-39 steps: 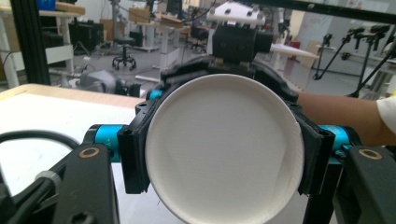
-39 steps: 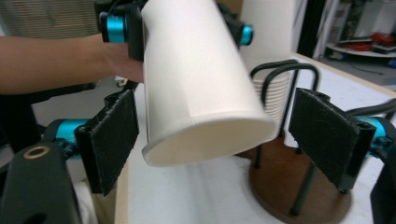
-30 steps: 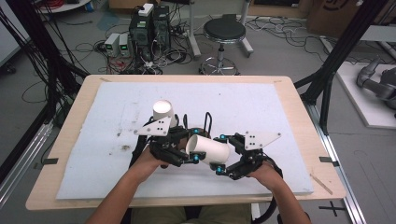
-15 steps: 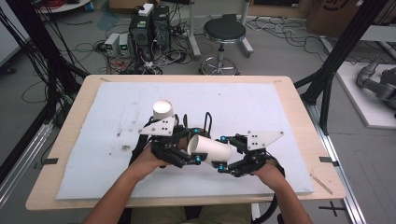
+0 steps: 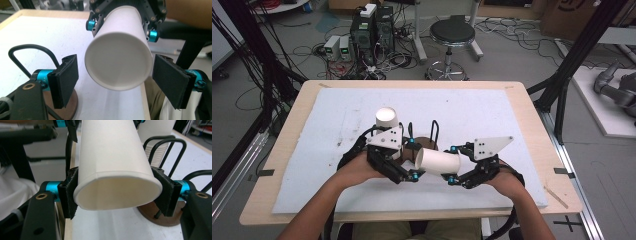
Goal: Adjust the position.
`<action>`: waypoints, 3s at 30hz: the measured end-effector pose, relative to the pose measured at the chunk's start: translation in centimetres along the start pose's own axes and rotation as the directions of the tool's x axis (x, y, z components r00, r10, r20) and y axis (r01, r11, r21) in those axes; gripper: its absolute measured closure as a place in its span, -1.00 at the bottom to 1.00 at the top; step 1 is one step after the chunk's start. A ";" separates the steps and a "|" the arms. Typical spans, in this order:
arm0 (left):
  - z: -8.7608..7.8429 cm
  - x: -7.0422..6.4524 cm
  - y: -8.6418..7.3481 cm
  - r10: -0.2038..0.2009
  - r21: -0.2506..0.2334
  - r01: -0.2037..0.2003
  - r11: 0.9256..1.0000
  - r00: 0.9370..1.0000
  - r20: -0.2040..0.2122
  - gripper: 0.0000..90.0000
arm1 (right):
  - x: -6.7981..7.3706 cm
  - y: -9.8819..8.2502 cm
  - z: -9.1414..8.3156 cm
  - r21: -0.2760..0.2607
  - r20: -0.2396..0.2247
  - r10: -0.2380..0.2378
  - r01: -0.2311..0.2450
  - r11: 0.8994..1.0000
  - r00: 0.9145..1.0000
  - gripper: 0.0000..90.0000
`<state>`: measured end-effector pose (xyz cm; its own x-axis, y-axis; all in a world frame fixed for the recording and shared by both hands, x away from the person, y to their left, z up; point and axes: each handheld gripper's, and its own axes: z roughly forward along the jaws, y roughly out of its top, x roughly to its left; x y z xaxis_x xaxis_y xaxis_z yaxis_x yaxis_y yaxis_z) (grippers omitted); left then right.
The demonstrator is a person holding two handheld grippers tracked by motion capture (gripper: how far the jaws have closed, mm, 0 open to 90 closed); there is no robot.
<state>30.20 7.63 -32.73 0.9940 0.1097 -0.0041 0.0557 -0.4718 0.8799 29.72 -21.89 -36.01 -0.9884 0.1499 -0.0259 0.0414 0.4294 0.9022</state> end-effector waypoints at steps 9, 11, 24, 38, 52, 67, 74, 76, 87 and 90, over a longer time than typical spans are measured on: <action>1.4 -0.1 0.2 0.017 0.114 -0.019 0.993 1.000 0.020 -0.52 | 0.1 1.1 0.8 0.137 -0.015 -0.047 0.049 0.989 0.999 -0.30; 1.6 -0.2 0.2 0.014 0.127 -0.017 0.992 1.000 0.027 -0.51 | 0.1 1.2 0.9 0.150 -0.026 -0.050 0.053 0.987 0.998 -0.30; 2.3 -0.3 0.0 0.029 0.169 -0.041 0.985 0.997 0.070 -0.21 | 0.4 0.9 1.4 0.202 -0.042 -0.063 0.070 0.977 0.997 -0.30; 2.1 0.5 -3.1 -0.070 -0.090 0.083 0.993 0.988 0.136 -0.21 | 0.0 0.3 0.1 -0.032 -0.034 0.060 -0.061 0.998 0.998 -0.58; 2.9 0.7 -5.1 -0.117 -0.341 0.166 0.925 0.980 0.160 -0.21 | -0.4 -0.3 -0.6 -0.241 -0.006 0.145 -0.142 0.960 0.989 -0.64; 3.3 0.4 -5.0 -0.102 -0.401 0.169 0.901 0.978 0.183 -0.20 | -0.2 -0.4 -0.1 -0.243 -0.056 0.152 -0.161 0.957 0.987 -0.63; 3.3 0.4 -5.1 -0.099 -0.404 0.169 0.899 0.977 0.187 -0.20 | -0.1 -0.4 -0.1 -0.241 -0.085 0.133 -0.150 0.959 0.987 -0.41; 3.2 0.4 -5.1 -0.095 -0.396 0.163 0.904 0.978 0.188 -0.20 | -0.2 -0.4 -0.2 -0.241 -0.097 0.126 -0.147 0.959 0.987 -0.37; 2.7 -0.1 -4.4 -0.152 -0.200 0.176 0.964 0.980 0.131 -0.56 | -0.1 -0.2 0.0 -0.173 -0.122 0.104 -0.124 0.977 0.987 -0.29; 2.4 -0.4 -3.7 -0.104 -0.119 0.112 0.986 0.992 0.069 -0.56 | -0.3 0.2 -0.1 -0.100 -0.076 0.112 -0.119 0.988 0.991 -0.30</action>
<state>29.78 7.24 -37.16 0.9869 0.0974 -0.1288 0.1551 -0.3487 0.9243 29.99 -21.96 -35.74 -0.9858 0.1286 0.1080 0.1440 0.3169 0.9375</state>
